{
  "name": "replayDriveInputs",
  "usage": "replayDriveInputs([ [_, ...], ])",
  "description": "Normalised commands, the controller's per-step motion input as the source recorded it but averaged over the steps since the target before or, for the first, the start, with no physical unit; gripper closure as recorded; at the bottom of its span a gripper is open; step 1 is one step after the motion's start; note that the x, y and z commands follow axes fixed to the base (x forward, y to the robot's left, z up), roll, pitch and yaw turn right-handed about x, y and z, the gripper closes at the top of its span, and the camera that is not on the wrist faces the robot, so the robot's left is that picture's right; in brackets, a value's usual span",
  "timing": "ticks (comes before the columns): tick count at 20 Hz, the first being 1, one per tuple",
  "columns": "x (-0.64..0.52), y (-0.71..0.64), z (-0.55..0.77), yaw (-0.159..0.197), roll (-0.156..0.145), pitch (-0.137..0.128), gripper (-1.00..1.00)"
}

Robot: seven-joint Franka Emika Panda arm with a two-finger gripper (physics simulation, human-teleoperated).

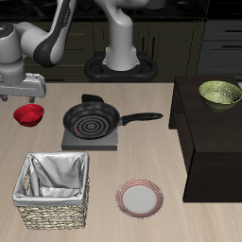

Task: Place the red bowl on the plate

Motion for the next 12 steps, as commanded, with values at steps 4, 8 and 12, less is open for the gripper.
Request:
replayDriveInputs([
  [4, -0.34, 0.04, -0.21, 0.019, 0.025, -0.031, -1.0],
  [8, -0.05, -0.08, -0.25, -0.018, -0.003, 0.045, -1.0],
  [12, -0.04, -0.09, -0.18, 0.0, -0.025, 0.006, -1.0],
])
